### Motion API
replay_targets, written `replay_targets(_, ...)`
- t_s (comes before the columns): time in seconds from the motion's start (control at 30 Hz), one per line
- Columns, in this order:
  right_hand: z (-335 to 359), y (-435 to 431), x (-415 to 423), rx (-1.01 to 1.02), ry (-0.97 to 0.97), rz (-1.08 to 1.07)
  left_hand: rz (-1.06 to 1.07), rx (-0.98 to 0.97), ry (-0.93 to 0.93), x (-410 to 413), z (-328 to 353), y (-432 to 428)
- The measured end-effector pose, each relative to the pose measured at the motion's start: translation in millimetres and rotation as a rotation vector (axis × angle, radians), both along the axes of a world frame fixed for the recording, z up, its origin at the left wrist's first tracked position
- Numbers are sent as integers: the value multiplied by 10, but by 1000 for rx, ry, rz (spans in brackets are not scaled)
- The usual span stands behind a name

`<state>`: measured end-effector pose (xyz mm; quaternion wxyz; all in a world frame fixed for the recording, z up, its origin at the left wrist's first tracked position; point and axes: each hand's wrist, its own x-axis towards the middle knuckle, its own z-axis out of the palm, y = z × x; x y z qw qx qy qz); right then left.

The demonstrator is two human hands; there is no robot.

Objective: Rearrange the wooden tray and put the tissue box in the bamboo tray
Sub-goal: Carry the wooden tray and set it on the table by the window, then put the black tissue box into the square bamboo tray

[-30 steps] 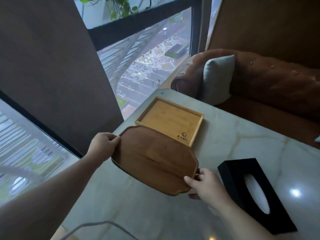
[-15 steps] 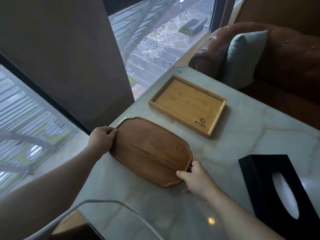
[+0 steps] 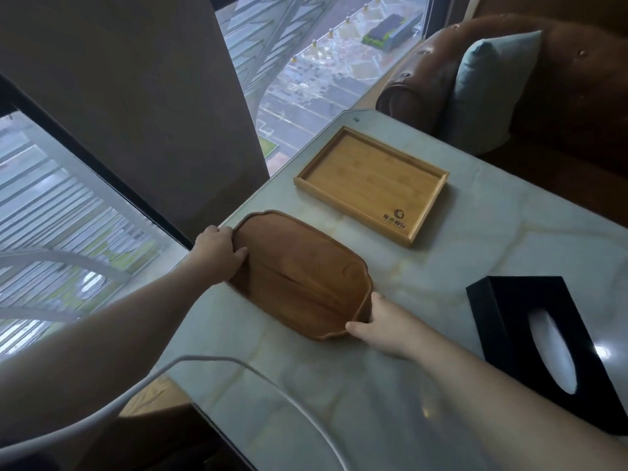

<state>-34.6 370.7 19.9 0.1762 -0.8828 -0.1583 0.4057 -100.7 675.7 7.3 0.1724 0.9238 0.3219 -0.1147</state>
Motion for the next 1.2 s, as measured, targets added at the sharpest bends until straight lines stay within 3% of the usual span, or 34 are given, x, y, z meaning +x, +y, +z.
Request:
replay_targets(0.17, 365, -269, 137, -5, -367, 287, -325, 126, -163, 34, 316, -560)
replay_targets(0.37, 816, -1018, 322, 14, -618, 298, -620, 183, -269, 206, 821, -1588)
replay_targets(0.6, 946, -2024, 356, -58, -678, 125, -835, 187, -284, 544, 1034, -2611)
replay_targets(0.87, 714, -2658, 137, -132, -615, -209, -1114, 225, -254, 1121, 997, -3388)
replay_targets(1.03, 511, -2728, -22, -145, -522, -398, -1312, 255, -105, 1466, 870, -3539)
replay_targets(1.2, 309, -2600, -211, -162, -494, -431, -1546, 407, 15, 1648, 698, -3573)
